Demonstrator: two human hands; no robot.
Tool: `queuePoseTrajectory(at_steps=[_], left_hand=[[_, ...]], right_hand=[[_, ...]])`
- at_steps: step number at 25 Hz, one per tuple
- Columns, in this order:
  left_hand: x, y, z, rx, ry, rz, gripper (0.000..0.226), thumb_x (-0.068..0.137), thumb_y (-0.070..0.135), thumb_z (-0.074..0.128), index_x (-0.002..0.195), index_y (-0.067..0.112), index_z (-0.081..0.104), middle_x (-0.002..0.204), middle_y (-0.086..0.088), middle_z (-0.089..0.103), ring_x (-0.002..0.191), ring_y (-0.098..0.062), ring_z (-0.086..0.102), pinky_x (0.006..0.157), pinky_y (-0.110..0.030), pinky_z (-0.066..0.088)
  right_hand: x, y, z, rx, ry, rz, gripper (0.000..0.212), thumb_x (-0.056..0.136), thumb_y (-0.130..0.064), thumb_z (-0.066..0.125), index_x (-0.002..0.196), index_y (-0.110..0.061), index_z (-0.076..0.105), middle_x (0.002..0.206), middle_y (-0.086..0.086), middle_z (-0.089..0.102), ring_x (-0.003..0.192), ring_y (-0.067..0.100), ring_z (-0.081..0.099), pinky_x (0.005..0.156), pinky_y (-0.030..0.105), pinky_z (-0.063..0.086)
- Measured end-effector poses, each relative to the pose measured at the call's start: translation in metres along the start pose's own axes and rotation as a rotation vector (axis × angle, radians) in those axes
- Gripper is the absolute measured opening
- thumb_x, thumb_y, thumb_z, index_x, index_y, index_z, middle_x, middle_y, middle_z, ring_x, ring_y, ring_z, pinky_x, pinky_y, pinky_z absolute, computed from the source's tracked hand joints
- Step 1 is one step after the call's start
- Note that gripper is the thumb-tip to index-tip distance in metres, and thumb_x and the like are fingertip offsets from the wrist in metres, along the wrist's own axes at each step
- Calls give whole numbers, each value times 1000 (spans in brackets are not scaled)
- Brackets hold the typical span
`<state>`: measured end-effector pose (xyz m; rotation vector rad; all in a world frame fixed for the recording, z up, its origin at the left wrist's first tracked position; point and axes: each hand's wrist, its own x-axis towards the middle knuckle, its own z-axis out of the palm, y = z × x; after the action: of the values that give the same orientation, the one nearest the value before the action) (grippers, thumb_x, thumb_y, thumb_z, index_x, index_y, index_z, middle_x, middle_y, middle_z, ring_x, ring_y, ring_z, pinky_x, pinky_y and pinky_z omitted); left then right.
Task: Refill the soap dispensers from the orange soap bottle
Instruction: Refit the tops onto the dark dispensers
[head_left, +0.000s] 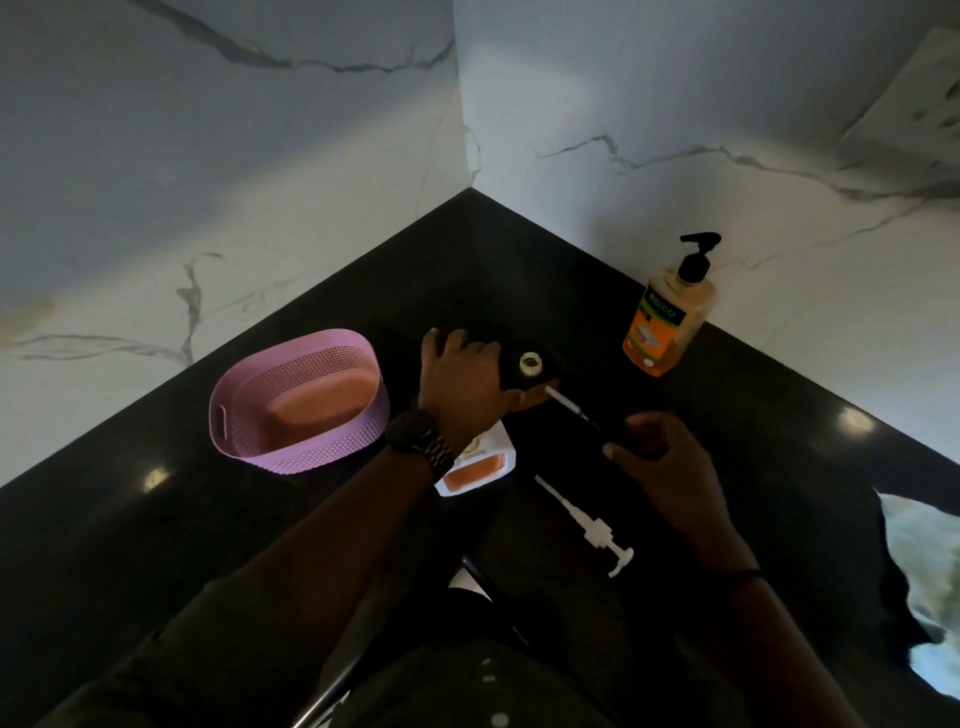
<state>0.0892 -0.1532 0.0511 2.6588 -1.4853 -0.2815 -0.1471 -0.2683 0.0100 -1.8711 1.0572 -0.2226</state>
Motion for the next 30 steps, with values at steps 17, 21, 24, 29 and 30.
queuePoseTrajectory(at_steps=[17, 21, 24, 29, 30], left_hand=[[47, -11, 15, -12, -147, -14, 50, 80, 58, 69, 117, 24, 66, 115, -2, 67, 123, -27, 52, 119, -59, 14], [45, -8, 12, 5, -129, -6, 50, 81, 60, 66, 114, 23, 67, 114, -1, 68, 123, -27, 52, 119, -59, 12], [44, -5, 7, 16, -139, -3, 47, 83, 60, 64, 110, 22, 68, 113, -2, 68, 122, -28, 52, 120, -58, 11], [48, -6, 4, 49, -144, 7, 44, 83, 60, 64, 105, 23, 67, 111, -2, 69, 123, -28, 53, 120, -59, 9], [49, -6, 4, 53, -155, 13, 46, 83, 63, 62, 104, 22, 67, 111, -2, 69, 124, -28, 53, 121, -59, 7]], right_hand=[[98, -121, 8, -710, -227, -533, 34, 86, -25, 69, 118, -25, 59, 122, 0, 52, 103, 14, 53, 88, 28, 44], [117, -125, 28, -688, -301, -590, 37, 82, -23, 72, 114, -28, 54, 113, -4, 54, 97, 13, 56, 82, 27, 45], [126, -122, 38, -693, -291, -534, 54, 79, -25, 75, 120, -28, 41, 105, -4, 59, 90, 13, 60, 77, 29, 48], [138, -116, 47, -704, -305, -466, 52, 77, -29, 77, 111, -30, 39, 100, -5, 55, 88, 14, 60, 72, 27, 46], [139, -116, 48, -732, -295, -451, 45, 78, -34, 76, 104, -30, 39, 98, -5, 55, 88, 14, 59, 71, 27, 43]])
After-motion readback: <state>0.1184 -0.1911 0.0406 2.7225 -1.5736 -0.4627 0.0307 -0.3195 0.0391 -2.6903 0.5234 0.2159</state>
